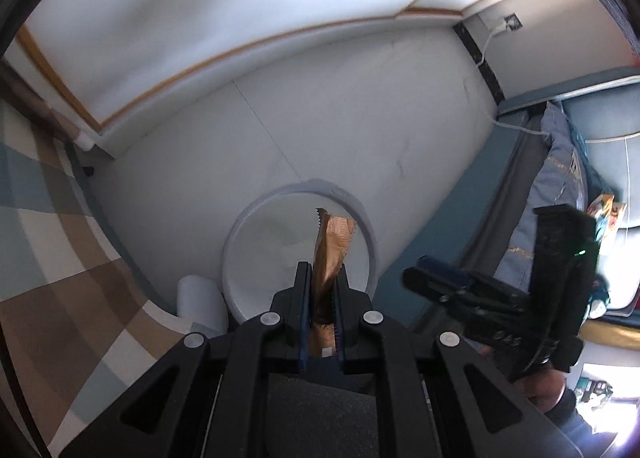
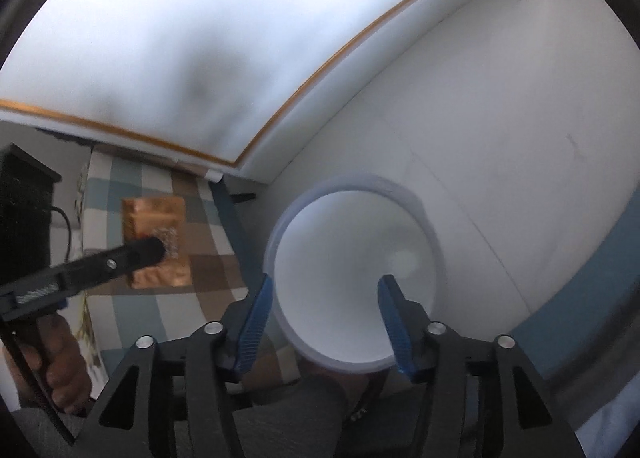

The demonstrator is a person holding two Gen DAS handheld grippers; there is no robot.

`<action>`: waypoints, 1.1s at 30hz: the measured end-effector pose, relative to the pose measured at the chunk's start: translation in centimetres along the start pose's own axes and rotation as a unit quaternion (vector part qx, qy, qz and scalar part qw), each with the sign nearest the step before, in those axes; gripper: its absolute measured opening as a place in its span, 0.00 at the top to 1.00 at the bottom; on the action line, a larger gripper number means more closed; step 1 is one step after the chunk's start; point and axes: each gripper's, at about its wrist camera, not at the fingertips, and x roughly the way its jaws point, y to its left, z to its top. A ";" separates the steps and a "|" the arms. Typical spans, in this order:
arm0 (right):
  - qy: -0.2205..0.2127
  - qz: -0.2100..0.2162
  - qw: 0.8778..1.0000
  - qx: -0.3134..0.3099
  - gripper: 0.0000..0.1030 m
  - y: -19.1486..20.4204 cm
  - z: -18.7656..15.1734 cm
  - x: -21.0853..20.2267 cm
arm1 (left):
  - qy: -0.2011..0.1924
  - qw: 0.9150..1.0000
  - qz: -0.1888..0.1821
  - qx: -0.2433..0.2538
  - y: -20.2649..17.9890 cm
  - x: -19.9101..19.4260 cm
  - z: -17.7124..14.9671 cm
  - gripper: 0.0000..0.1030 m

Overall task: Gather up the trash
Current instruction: 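Open the right gripper over the bin while the left gripper releases the packet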

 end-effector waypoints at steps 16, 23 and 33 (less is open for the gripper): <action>-0.071 -0.009 0.997 0.035 0.26 -1.2 -0.2 -3.4 | 0.077 0.997 0.021 0.000 -0.5 4.6 0.8 0.87; -0.080 -0.007 0.996 0.046 0.26 -1.8 -0.6 -4.1 | 0.070 0.997 0.033 0.007 -0.7 3.9 0.6 0.58; -0.098 -0.005 0.995 0.035 0.26 0.0 -1.3 -5.7 | -0.043 0.996 0.074 0.012 -0.5 -2.5 -1.3 0.44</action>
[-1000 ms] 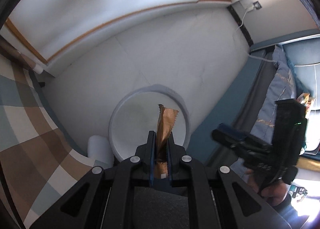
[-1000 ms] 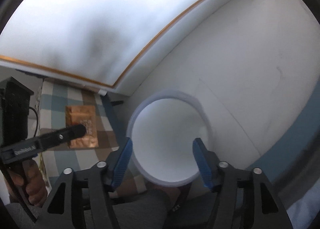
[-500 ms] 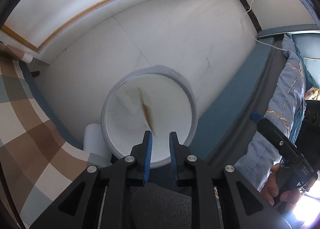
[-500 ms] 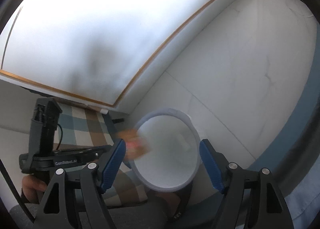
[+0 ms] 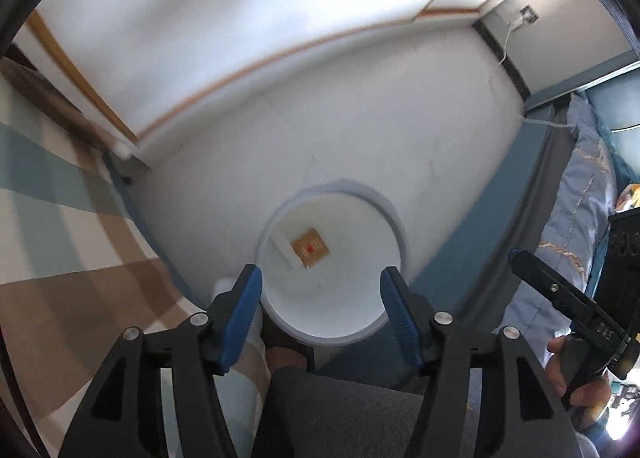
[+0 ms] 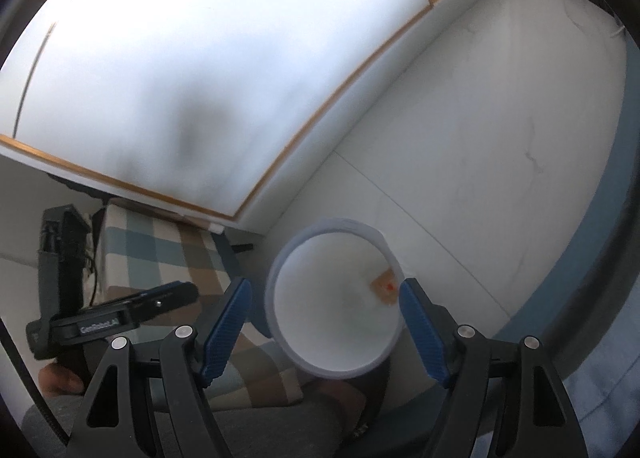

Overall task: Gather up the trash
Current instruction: 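Open the right gripper over the bin while the left gripper releases the packet, then move both grippers back over the checkered table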

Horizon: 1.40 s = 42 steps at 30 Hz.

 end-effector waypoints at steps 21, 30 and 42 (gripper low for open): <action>-0.137 0.074 0.979 -0.129 0.18 13.6 -2.1 -11.5 | -0.285 0.951 0.105 -0.063 4.3 -20.8 -9.1 0.36; -0.170 0.140 0.953 -0.210 0.14 23.4 -5.8 -13.3 | -0.359 0.918 0.126 -0.110 9.2 -27.0 -14.7 0.33; -0.138 0.170 0.925 -0.312 0.13 34.8 -12.5 -9.9 | -0.409 0.873 0.180 -0.196 18.0 -31.3 -22.3 0.28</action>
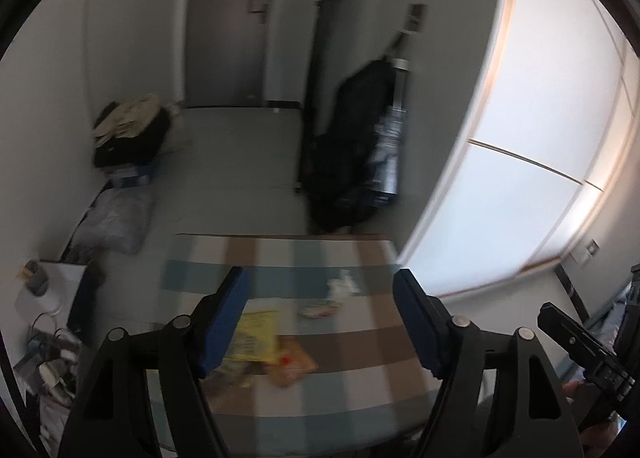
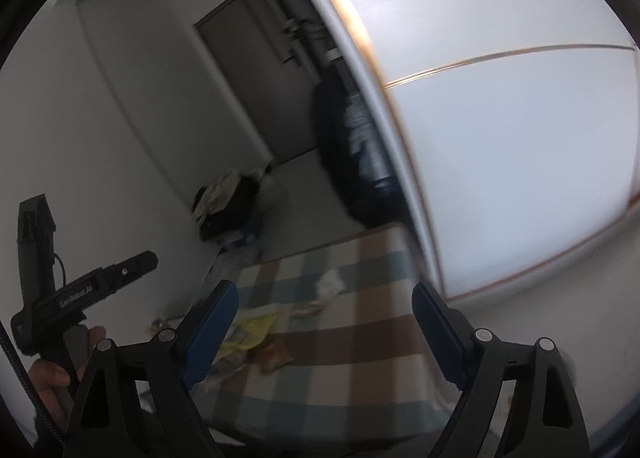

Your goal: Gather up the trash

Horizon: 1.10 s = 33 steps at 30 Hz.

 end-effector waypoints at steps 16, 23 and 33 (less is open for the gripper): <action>0.087 0.056 0.991 -0.088 0.11 11.6 -3.4 10.6 | -0.006 0.995 0.061 -0.082 12.5 1.3 -1.9 0.21; 0.140 0.054 0.981 -0.124 0.11 14.1 -4.7 15.6 | 0.017 0.992 0.062 -0.108 16.1 3.3 -3.2 0.20; 0.222 0.041 0.960 -0.164 0.11 14.6 -5.6 24.1 | 0.054 0.986 0.045 -0.153 19.0 4.6 -3.4 0.20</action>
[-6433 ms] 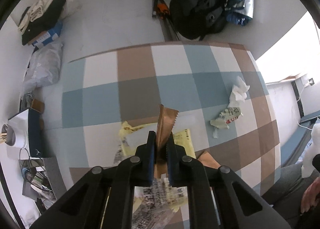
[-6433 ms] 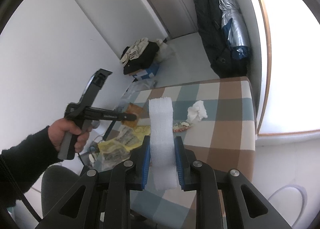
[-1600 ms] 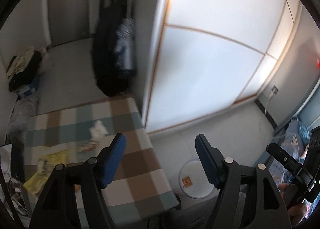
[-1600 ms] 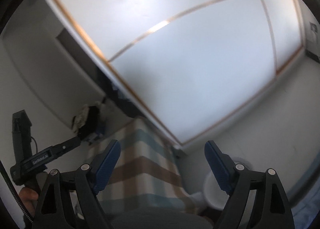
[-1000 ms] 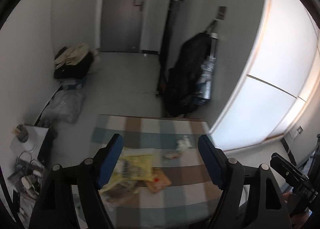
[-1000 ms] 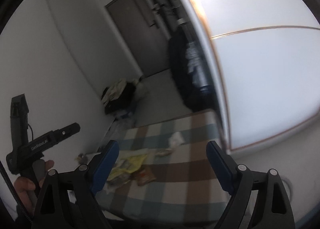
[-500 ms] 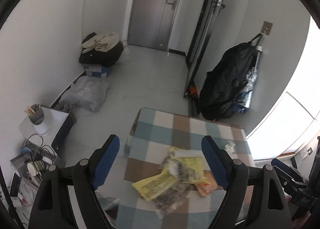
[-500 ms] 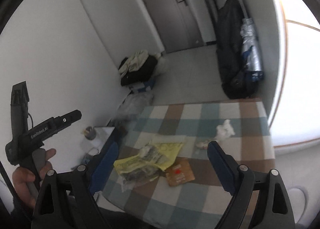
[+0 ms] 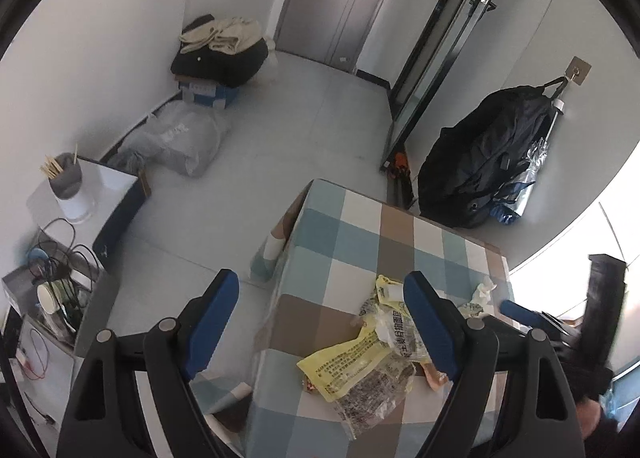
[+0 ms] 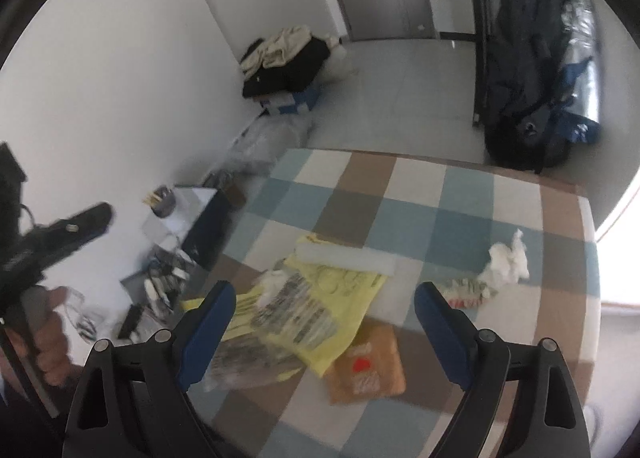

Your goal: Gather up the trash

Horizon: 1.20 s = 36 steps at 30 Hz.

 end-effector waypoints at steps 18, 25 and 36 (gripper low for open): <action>0.091 -0.002 0.973 -0.211 0.41 0.2 1.8 10.3 | 0.043 0.999 0.014 -0.010 0.4 2.7 0.7 0.20; 0.116 0.024 0.973 -0.199 0.69 -0.6 2.2 10.9 | 0.050 0.998 0.030 -0.009 -0.2 3.7 1.2 0.20; 0.117 0.064 0.975 -0.179 0.93 -0.6 2.5 9.9 | 0.068 0.997 0.035 0.006 -1.7 4.9 0.8 0.20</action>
